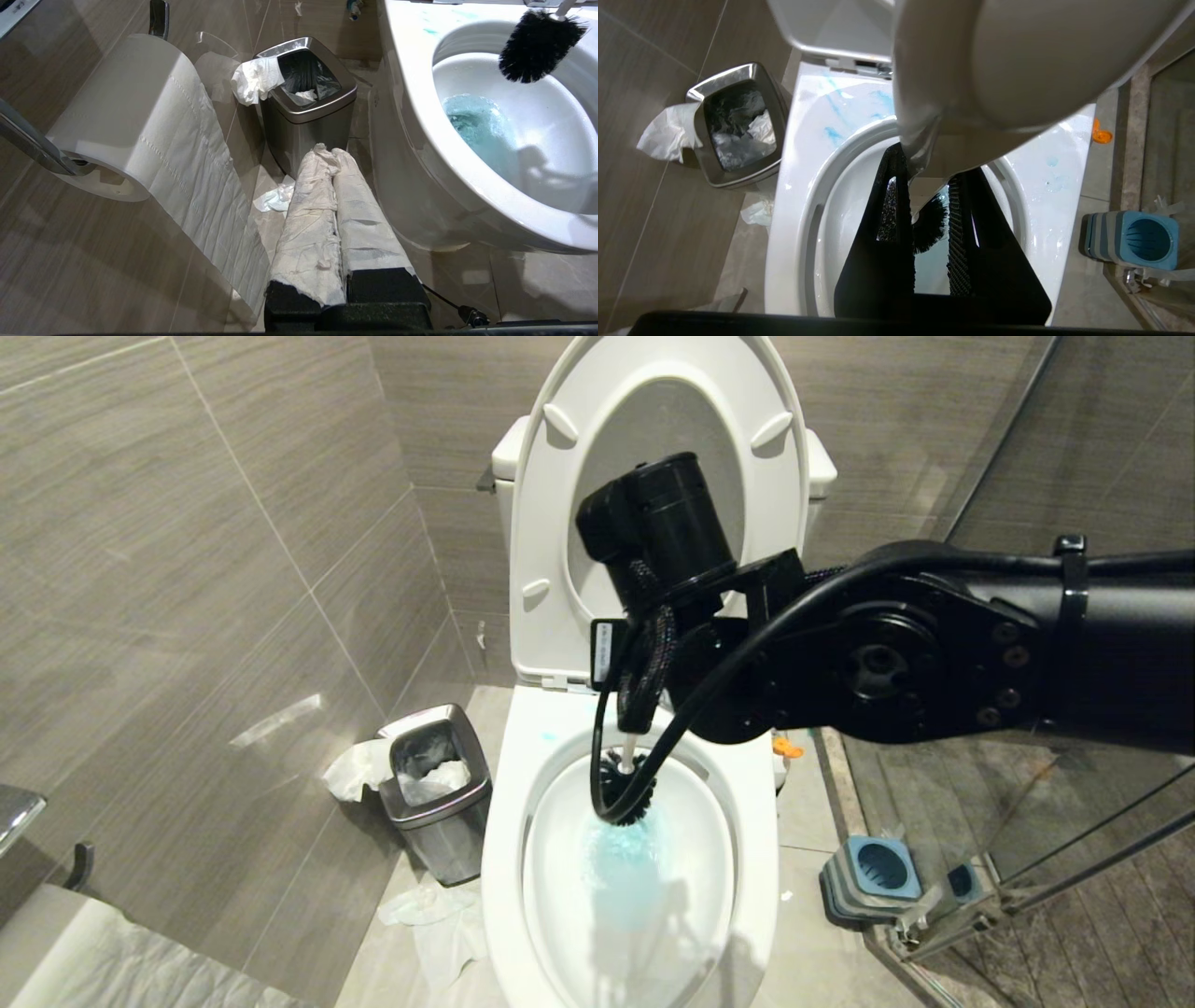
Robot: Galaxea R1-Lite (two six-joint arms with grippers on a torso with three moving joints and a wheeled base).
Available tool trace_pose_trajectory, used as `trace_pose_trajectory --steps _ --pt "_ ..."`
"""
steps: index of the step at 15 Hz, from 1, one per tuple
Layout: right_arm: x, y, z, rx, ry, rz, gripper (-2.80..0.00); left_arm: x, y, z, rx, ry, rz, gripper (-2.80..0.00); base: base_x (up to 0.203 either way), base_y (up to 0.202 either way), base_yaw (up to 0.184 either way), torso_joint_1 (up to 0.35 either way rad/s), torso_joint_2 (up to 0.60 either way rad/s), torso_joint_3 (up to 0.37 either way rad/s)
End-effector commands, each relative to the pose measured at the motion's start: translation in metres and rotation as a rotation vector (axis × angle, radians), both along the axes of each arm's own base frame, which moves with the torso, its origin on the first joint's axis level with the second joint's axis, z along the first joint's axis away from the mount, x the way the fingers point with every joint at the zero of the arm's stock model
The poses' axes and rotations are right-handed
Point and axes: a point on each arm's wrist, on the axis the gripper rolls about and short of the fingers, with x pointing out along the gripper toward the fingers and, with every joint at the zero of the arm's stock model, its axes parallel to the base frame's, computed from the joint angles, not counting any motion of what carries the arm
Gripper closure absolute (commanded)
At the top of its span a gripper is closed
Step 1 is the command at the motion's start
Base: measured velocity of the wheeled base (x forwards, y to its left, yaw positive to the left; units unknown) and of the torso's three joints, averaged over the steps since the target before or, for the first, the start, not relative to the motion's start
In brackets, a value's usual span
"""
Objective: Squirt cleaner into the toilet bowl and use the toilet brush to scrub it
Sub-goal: Scrub the toilet bowl
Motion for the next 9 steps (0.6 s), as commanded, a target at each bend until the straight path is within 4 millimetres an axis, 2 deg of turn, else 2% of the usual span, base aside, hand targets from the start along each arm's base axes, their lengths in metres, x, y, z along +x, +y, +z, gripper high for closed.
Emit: trace_pose_trajectory --steps 1,3,6,9 --pt "0.01 -0.021 0.01 0.032 0.004 -0.021 0.0 0.0 0.0 0.0 0.0 0.002 -0.001 0.0 0.0 0.0 0.0 0.0 0.0 0.0" --pt "0.004 -0.027 0.017 0.052 0.006 0.004 0.0 0.0 0.0 0.0 0.0 0.002 -0.001 0.0 0.0 0.0 0.0 0.0 0.0 0.0" --pt "0.0 -0.027 0.019 0.079 0.006 0.002 0.0 0.0 0.0 0.0 0.0 0.002 0.001 0.0 0.0 0.0 0.0 0.0 0.0 0.0" --pt "-0.012 -0.028 0.034 0.089 -0.028 0.02 0.0 0.0 0.0 0.0 0.0 0.002 0.001 0.0 0.0 0.0 0.0 0.0 0.0 0.0"
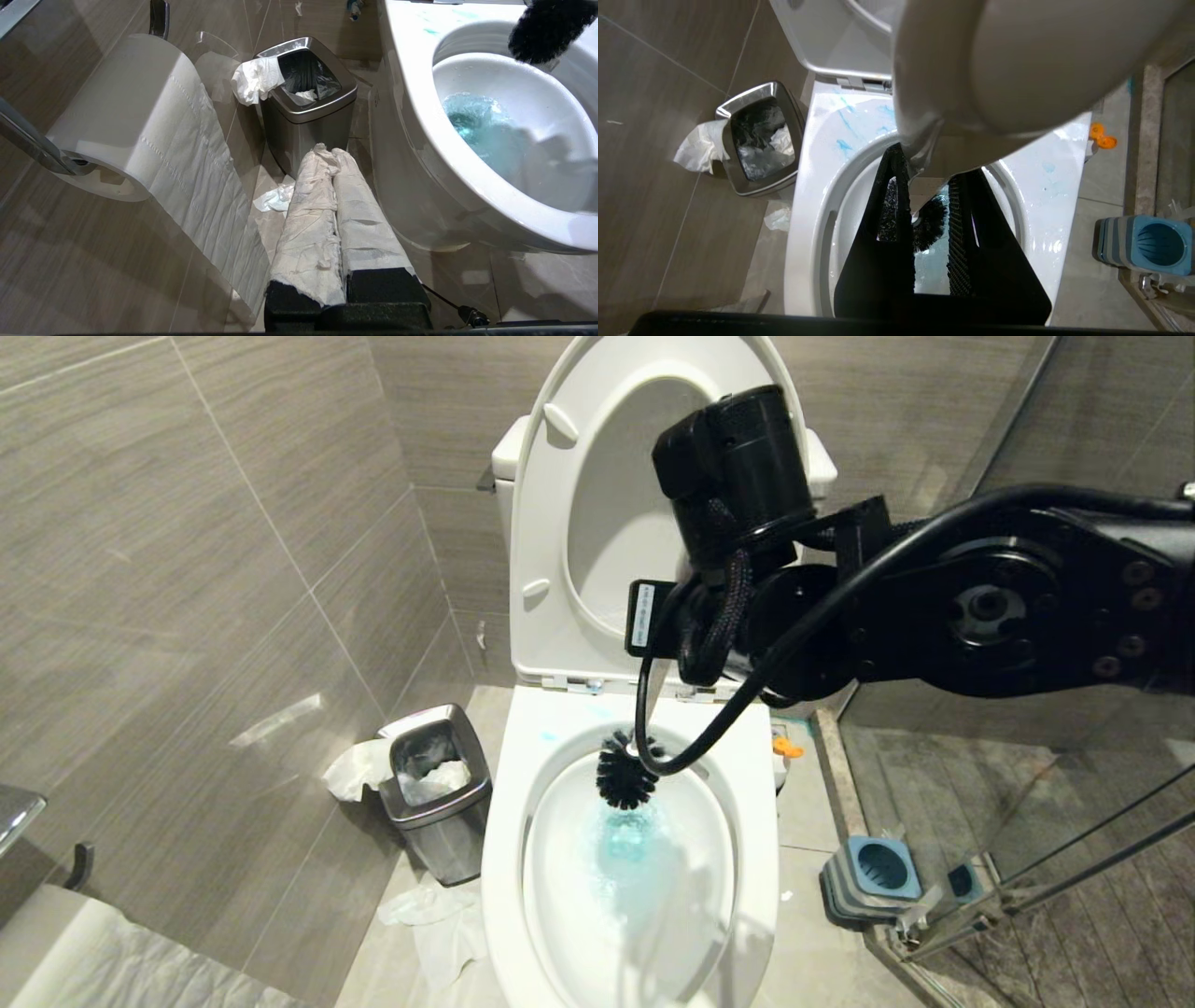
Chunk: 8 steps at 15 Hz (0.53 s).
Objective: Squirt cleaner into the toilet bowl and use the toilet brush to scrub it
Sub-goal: Scrub the toilet bowl
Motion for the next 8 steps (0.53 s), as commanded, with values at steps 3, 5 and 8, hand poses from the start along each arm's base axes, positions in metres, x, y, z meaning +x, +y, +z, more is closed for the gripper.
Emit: trace_pose_trajectory --steps 3,5,8 --pt "-0.015 0.004 -0.01 -0.032 0.018 -0.01 0.0 0.0 0.0 0.0 0.0 0.002 -0.001 0.0 0.0 0.0 0.0 0.0 0.0 0.0" --pt "-0.019 0.011 -0.029 -0.07 0.051 -0.013 0.0 0.0 0.0 0.0 0.0 0.002 0.0 0.0 0.0 0.0 0.0 0.0 0.0 0.0" --pt "-0.019 0.013 0.006 0.007 -0.04 -0.012 0.0 0.0 0.0 0.0 0.0 0.002 -0.001 0.0 0.0 0.0 0.0 0.0 0.0 0.0"
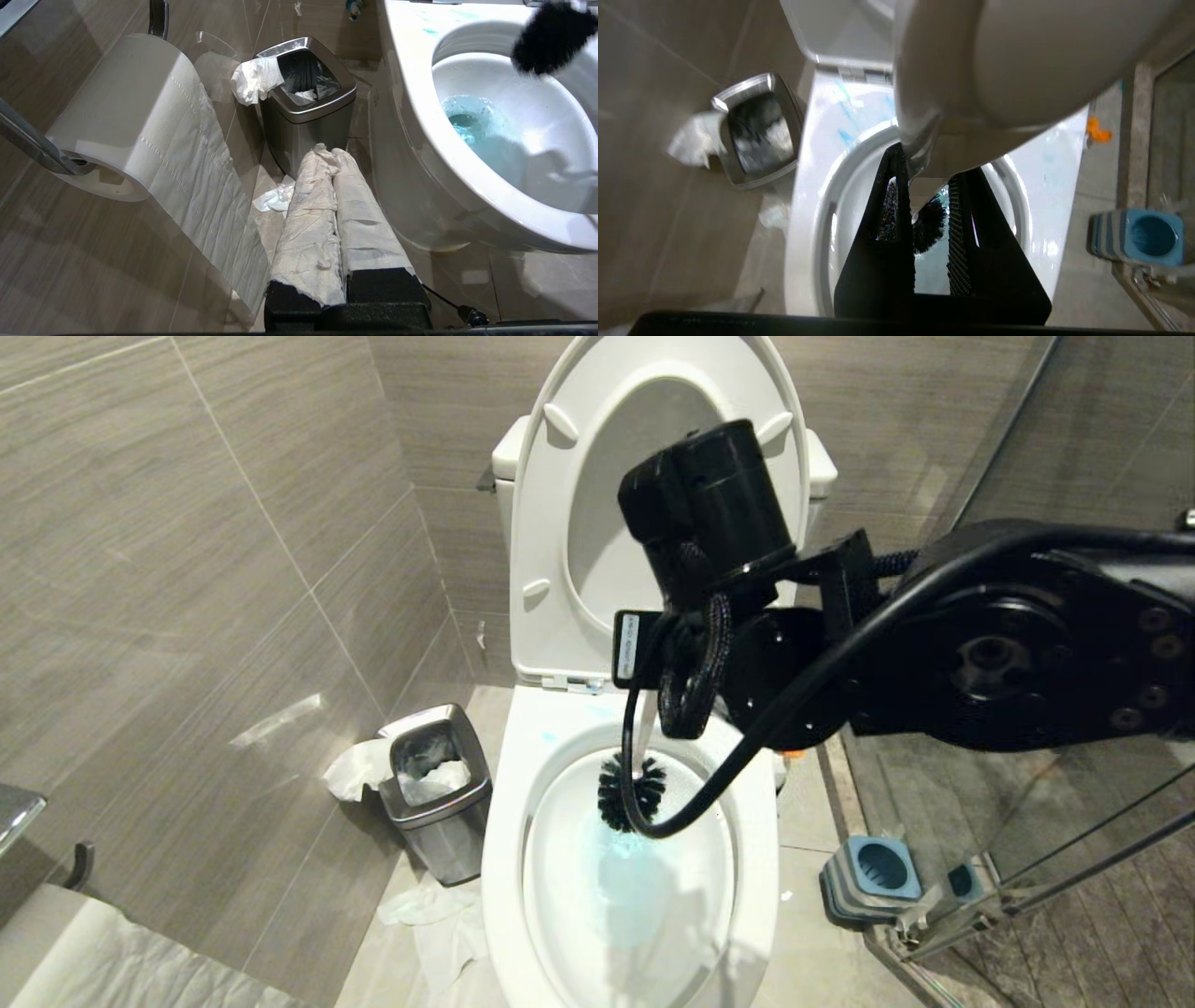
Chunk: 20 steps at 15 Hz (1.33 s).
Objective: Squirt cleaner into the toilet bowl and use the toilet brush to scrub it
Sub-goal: Scrub the toilet bowl
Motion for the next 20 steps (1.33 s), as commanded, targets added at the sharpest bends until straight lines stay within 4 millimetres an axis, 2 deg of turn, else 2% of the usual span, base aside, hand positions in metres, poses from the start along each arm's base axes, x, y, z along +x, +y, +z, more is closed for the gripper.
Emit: trace_pose_trajectory --steps 1,4,9,13,20 --pt "-0.001 0.001 0.018 0.043 -0.044 -0.004 0.0 0.0 0.0 0.0 0.0 0.002 0.001 0.0 0.0 0.0 0.0 0.0 0.0 0.0" --pt "-0.003 0.005 -0.014 -0.032 0.015 -0.018 0.0 0.0 0.0 0.0 0.0 0.002 0.001 0.0 0.0 0.0 0.0 0.0 0.0 0.0" --pt "-0.005 0.005 -0.01 -0.02 0.002 -0.024 0.0 0.0 0.0 0.0 0.0 0.002 0.0 0.0 0.0 0.0 0.0 0.0 0.0 0.0" --pt "-0.01 -0.003 0.0 -0.013 -0.015 -0.035 0.0 0.0 0.0 0.0 0.0 0.002 0.0 0.0 0.0 0.0 0.0 0.0 0.0 0.0" --pt "-0.011 -0.044 0.028 0.004 -0.049 -0.119 0.0 0.0 0.0 0.0 0.0 0.002 0.001 0.0 0.0 0.0 0.0 0.0 0.0 0.0"
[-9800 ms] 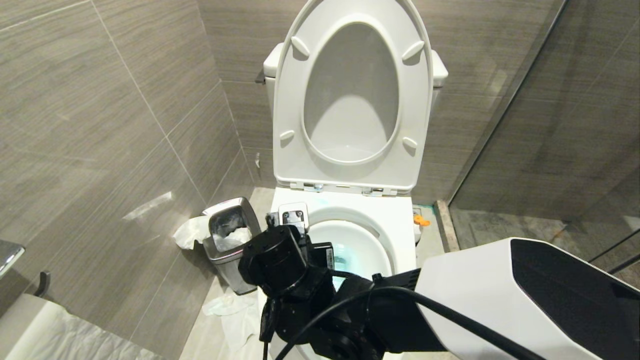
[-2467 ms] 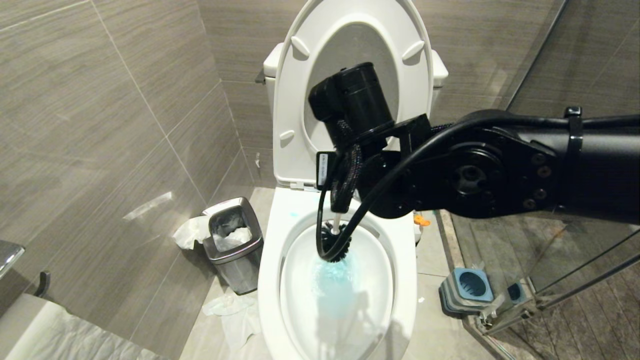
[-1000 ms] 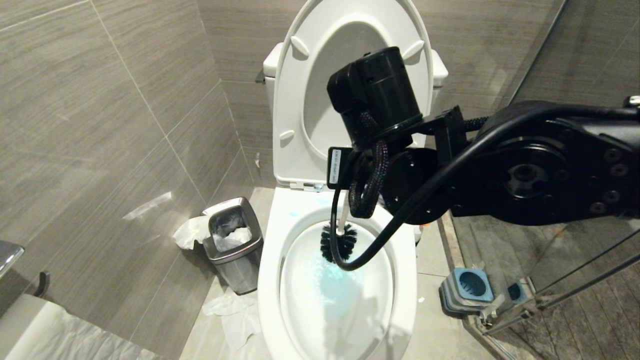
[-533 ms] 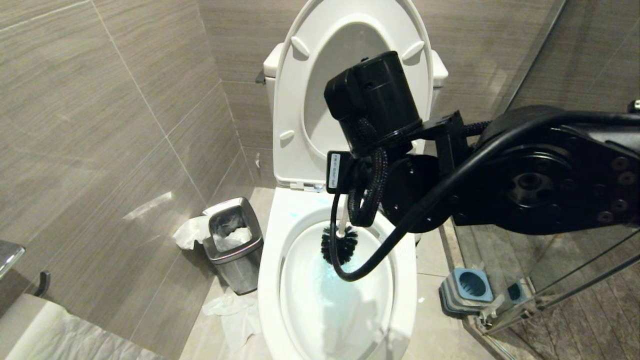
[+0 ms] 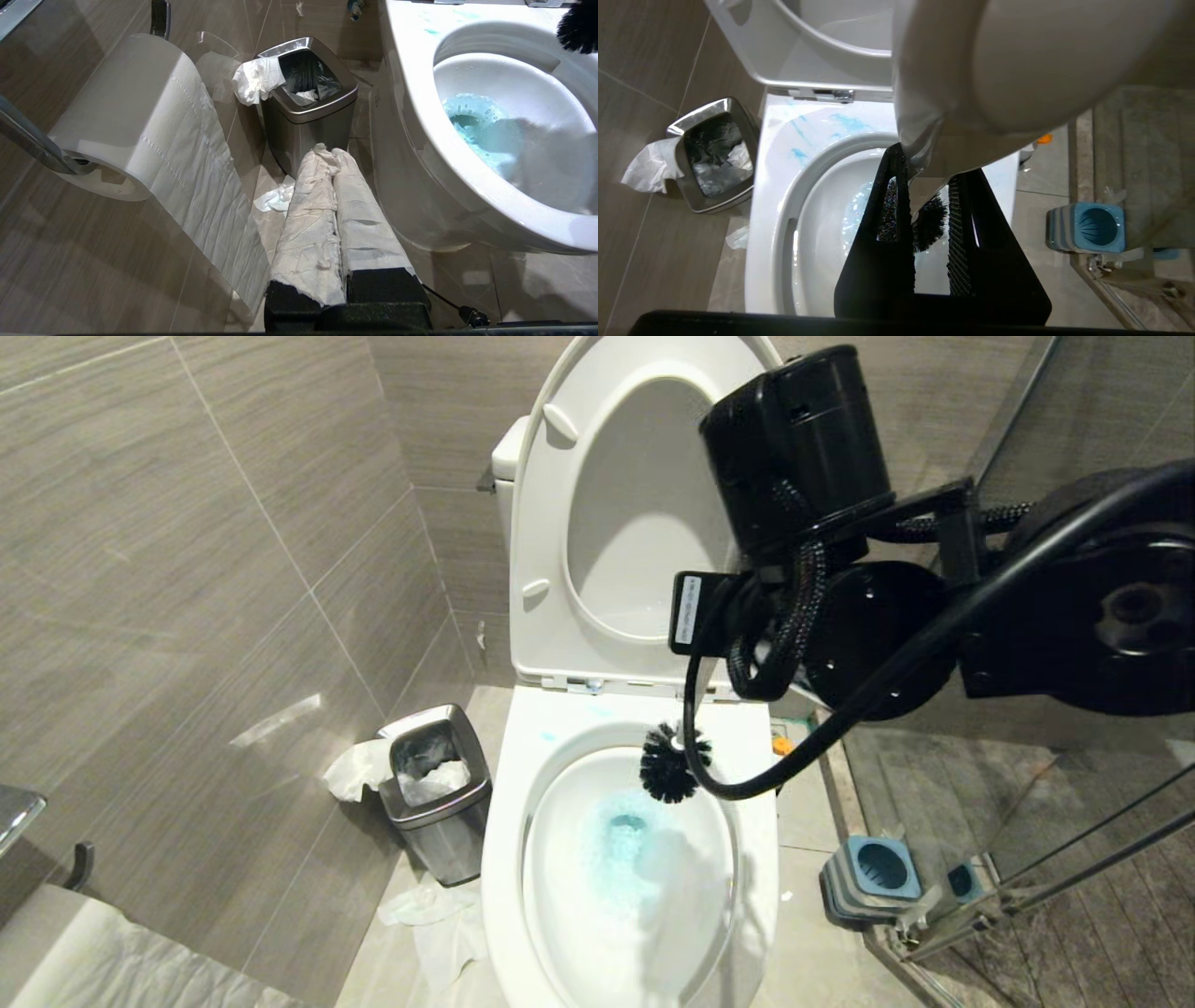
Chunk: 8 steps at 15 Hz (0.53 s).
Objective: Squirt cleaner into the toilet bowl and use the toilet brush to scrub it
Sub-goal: Scrub the toilet bowl, then put the toilet brush back
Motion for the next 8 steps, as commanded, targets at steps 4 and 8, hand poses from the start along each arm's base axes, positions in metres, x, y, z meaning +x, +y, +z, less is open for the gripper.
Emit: trace_pose_trajectory --steps 4,8 --pt "-0.01 -0.028 0.013 0.016 -0.01 -0.031 0.0 0.0 0.0 0.0 0.0 0.002 -0.001 0.0 0.0 0.0 0.0 0.0 0.0 0.0" --pt "-0.012 -0.03 0.014 0.014 -0.01 -0.031 0.0 0.0 0.0 0.0 0.0 0.002 -0.001 0.0 0.0 0.0 0.0 0.0 0.0 0.0"
